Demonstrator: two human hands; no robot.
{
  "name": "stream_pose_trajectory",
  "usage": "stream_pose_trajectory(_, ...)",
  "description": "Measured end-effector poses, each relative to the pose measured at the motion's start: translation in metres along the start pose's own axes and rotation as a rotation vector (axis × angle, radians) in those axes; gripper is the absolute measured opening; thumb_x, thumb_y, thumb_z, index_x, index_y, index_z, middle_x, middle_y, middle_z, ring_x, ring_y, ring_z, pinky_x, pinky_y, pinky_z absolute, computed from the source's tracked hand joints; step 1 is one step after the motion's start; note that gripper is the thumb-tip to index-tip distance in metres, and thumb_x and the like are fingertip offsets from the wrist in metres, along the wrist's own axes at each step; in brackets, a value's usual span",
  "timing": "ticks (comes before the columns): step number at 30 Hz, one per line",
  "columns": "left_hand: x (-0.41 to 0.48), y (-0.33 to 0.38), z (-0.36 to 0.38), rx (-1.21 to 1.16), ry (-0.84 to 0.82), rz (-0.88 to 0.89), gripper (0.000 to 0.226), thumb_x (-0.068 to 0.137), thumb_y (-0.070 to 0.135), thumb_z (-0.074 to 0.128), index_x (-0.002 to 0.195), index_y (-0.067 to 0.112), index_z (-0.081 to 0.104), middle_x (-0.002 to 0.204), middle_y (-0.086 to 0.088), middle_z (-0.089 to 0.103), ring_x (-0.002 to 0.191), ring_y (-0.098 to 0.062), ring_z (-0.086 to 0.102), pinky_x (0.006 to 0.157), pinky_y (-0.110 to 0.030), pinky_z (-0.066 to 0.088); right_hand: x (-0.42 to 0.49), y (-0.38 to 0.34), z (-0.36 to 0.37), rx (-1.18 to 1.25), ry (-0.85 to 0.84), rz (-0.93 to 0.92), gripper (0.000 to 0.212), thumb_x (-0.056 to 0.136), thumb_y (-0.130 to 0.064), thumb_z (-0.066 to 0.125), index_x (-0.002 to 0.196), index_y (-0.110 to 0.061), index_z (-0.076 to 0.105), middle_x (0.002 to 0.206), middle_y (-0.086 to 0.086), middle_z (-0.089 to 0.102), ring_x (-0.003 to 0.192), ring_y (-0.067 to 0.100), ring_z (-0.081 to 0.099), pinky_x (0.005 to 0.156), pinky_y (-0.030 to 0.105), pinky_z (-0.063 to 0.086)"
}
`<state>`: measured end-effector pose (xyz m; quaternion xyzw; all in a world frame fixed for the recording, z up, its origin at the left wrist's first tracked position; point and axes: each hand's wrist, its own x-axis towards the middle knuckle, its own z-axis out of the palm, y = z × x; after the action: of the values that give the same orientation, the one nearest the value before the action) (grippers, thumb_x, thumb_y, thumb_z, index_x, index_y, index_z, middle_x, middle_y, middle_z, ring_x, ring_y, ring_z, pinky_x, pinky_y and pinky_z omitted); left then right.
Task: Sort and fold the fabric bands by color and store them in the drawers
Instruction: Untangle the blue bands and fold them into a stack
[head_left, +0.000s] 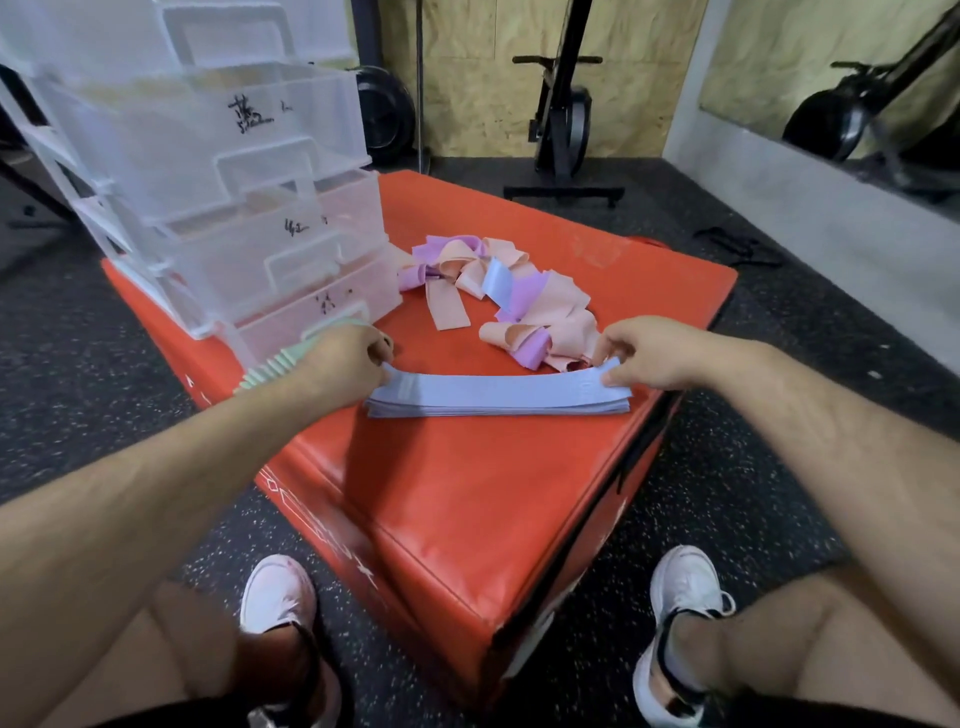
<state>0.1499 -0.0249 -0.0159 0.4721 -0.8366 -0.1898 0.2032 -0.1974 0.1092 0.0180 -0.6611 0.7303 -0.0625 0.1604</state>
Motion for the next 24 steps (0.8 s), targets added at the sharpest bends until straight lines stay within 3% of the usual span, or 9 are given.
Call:
stream_pose_trajectory(3, 0.002, -0.007, 0.004, 0.104, -0.022, 0.083, 0.011, 0.068, -0.004, 0.067, 0.074, 0.006, 0.067, 0.1, -0.008, 0.07, 0.097, -0.025, 0.064, 0.075, -0.019, 0.037, 0.002, -0.003, 0.003, -0.071, 0.016, -0.016, 0.021, 0.082, -0.019, 0.076, 0.102, -0.022, 0.069, 0.084, -0.009, 0.057, 0.075, 0.011, 0.054, 0.065, 0.024, 0.041)
stream_pose_trajectory(5, 0.004, -0.012, 0.004, 0.199, -0.042, 0.145, 0.011, 0.064, 0.007, 0.063, 0.074, 0.011, 0.066, 0.097, -0.009, 0.069, 0.097, -0.03, 0.063, 0.075, -0.023, 0.038, 0.004, -0.003, 0.002, -0.155, 0.016, -0.024, 0.023, 0.082, -0.019, 0.075, 0.105, -0.019, 0.07, 0.098, -0.004, 0.06, 0.091, 0.017, 0.059, 0.078, 0.03, 0.046)
stream_pose_trajectory(9, 0.0, -0.002, 0.006, 0.254, -0.026, 0.299, 0.037, 0.068, 0.034, 0.051, 0.094, 0.017, 0.073, 0.097, -0.003, 0.068, 0.096, -0.028, 0.063, 0.089, -0.036, 0.049, 0.002, -0.005, 0.0, -0.129, -0.02, -0.05, 0.029, 0.078, -0.027, 0.076, 0.107, -0.028, 0.07, 0.108, -0.006, 0.062, 0.102, 0.018, 0.059, 0.09, 0.035, 0.049)
stream_pose_trajectory(13, -0.007, 0.012, 0.013, 0.213, -0.236, 0.389, 0.054, 0.075, 0.064, 0.057, 0.116, 0.03, 0.067, 0.113, 0.009, 0.064, 0.103, -0.01, 0.059, 0.095, -0.03, 0.045, -0.002, -0.011, 0.009, -0.133, -0.144, -0.061, 0.054, 0.07, -0.047, 0.083, 0.121, -0.042, 0.063, 0.12, -0.016, 0.056, 0.109, 0.011, 0.053, 0.098, 0.035, 0.045)
stream_pose_trajectory(17, -0.003, 0.009, 0.024, 0.167, -0.317, 0.362, 0.046, 0.081, 0.045, 0.074, 0.124, 0.033, 0.063, 0.118, 0.008, 0.06, 0.108, -0.011, 0.055, 0.1, -0.031, 0.043, -0.001, -0.012, 0.014, -0.154, -0.156, -0.054, 0.061, 0.07, -0.048, 0.084, 0.126, -0.045, 0.059, 0.126, -0.015, 0.056, 0.114, 0.015, 0.053, 0.1, 0.036, 0.044)
stream_pose_trajectory(24, 0.001, 0.011, 0.025, 0.151, -0.354, 0.342, 0.043, 0.084, 0.039, 0.075, 0.125, 0.032, 0.062, 0.115, 0.007, 0.058, 0.107, -0.011, 0.053, 0.099, -0.029, 0.04, -0.003, -0.012, 0.015, -0.168, -0.139, -0.062, 0.056, 0.073, -0.046, 0.082, 0.125, -0.045, 0.06, 0.125, -0.013, 0.058, 0.109, 0.016, 0.053, 0.099, 0.037, 0.045)
